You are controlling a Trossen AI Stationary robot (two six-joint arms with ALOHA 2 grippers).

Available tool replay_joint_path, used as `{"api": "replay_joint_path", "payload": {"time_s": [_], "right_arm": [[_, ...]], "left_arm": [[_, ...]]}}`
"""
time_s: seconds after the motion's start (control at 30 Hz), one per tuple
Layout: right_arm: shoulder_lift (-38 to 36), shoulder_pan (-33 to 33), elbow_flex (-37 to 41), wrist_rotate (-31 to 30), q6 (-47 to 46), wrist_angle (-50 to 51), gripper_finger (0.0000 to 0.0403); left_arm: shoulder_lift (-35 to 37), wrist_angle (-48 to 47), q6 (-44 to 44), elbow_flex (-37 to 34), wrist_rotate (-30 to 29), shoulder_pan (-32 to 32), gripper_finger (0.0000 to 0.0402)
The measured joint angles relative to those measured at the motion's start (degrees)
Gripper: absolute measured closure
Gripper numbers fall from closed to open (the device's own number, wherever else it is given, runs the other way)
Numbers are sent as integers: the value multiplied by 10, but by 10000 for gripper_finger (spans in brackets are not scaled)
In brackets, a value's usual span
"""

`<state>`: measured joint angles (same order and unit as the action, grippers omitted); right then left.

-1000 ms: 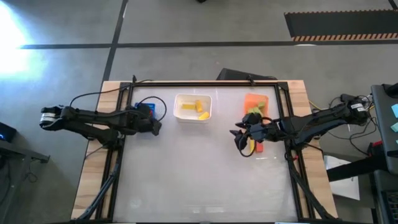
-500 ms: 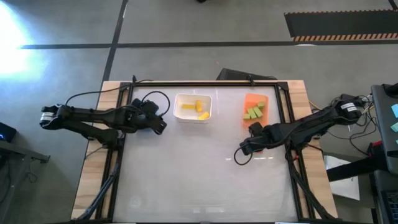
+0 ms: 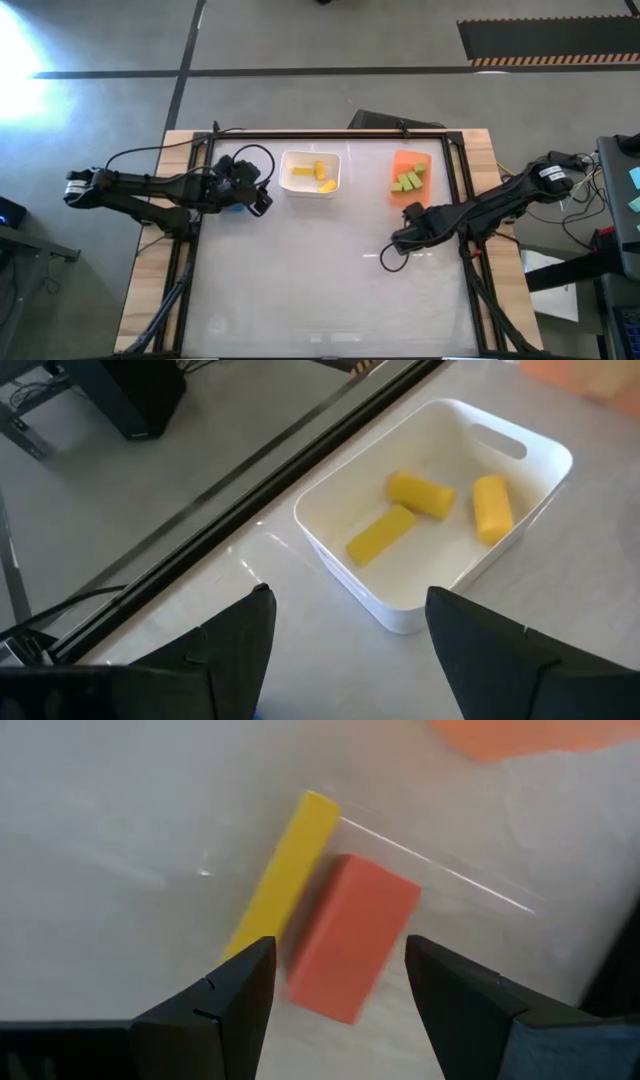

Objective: Sort & place blocks by color
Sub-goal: Put the orange block into the blue basket

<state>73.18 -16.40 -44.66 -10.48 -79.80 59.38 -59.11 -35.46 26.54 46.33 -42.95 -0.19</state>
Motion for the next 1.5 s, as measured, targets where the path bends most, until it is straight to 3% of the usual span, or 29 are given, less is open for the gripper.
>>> {"api": "replay_joint_path", "payload": {"time_s": [0.53, 0.63, 0.8, 0.97, 1.3, 1.5], "right_arm": [[1, 0, 67, -12, -29, -59, 190], [1, 0, 79, -15, -37, -62, 210], [1, 0, 87, -20, -57, -59, 280], [0, 0, 82, -17, -52, -47, 281], [-10, -9, -30, -33, -5, 82, 281], [-10, -29, -121, -101, 79, 87, 281]], "left_arm": [[0, 6, 0, -1, 0, 0, 160], [0, 9, 0, -1, 0, 0, 160], [0, 11, 0, -1, 0, -7, 160], [0, 40, -2, -2, 1, -34, 160], [0, 86, -1, -8, 2, -112, 160], [-1, 163, -14, -18, 1, -159, 160]]}}
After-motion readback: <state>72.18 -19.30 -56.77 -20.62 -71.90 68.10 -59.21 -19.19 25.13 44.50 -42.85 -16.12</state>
